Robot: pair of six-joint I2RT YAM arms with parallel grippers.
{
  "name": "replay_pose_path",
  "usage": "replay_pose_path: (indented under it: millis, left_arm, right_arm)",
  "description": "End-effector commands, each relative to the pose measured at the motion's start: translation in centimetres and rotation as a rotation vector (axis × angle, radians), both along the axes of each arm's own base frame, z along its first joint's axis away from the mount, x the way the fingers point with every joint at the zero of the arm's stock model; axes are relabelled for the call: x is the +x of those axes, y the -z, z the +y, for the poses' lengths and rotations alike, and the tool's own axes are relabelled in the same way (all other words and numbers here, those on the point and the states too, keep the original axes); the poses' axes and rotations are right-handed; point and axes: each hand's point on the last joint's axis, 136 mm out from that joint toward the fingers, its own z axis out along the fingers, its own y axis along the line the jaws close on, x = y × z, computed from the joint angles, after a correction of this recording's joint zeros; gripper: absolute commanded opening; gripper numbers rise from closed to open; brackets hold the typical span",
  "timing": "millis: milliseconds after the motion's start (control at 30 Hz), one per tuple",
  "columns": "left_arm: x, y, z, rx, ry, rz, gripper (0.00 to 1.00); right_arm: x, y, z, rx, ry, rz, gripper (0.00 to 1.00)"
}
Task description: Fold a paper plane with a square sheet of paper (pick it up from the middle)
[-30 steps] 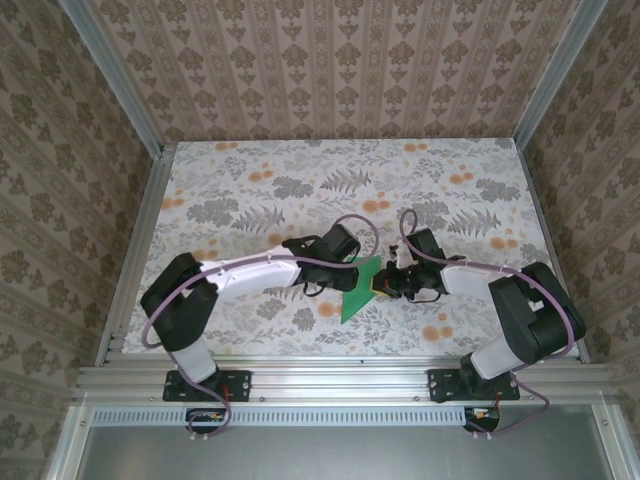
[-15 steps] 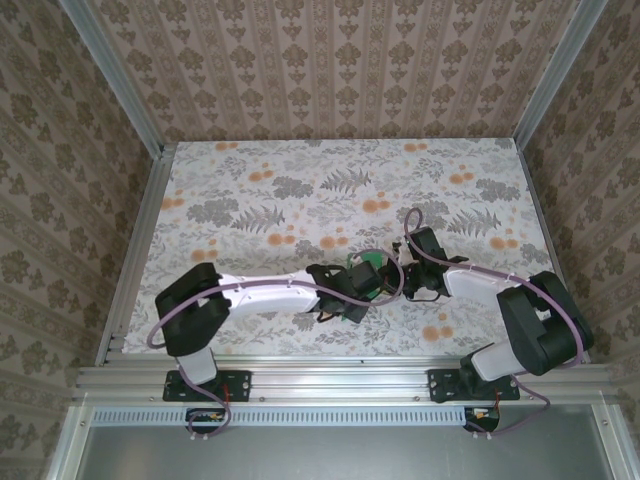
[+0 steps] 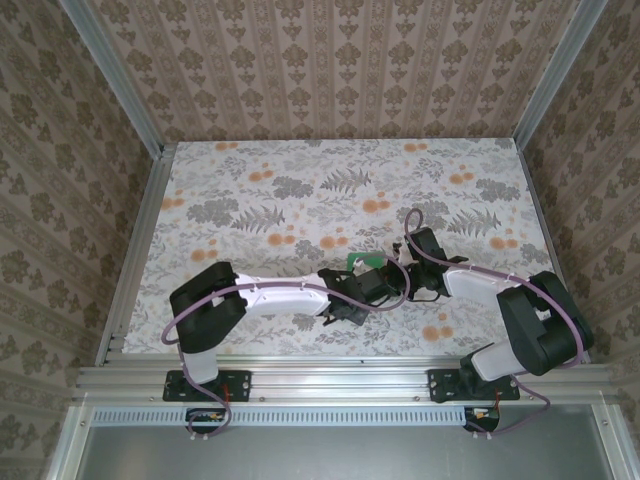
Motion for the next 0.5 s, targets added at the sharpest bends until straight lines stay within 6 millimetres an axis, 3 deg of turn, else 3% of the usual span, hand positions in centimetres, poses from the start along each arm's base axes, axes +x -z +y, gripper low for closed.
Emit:
replay_pose_path:
  millis: [0,300,467]
  left_arm:
    - [0.31,0.27,-0.01,0.035,-0.016,-0.027,0.32]
    - [0.40,0.74,0.59,0.072,-0.026,-0.041,0.36]
    - [0.36,0.79,0.57,0.073,-0.020,-0.040,0.29]
  right_arm:
    - [-0.09,-0.35,-0.07,-0.010,0.015,0.012,0.07]
    - [0.28,-0.63,0.05,-0.009,0.015,0.008,0.07]
    - [0.34,-0.67,0.13,-0.008,0.013,0.008,0.07]
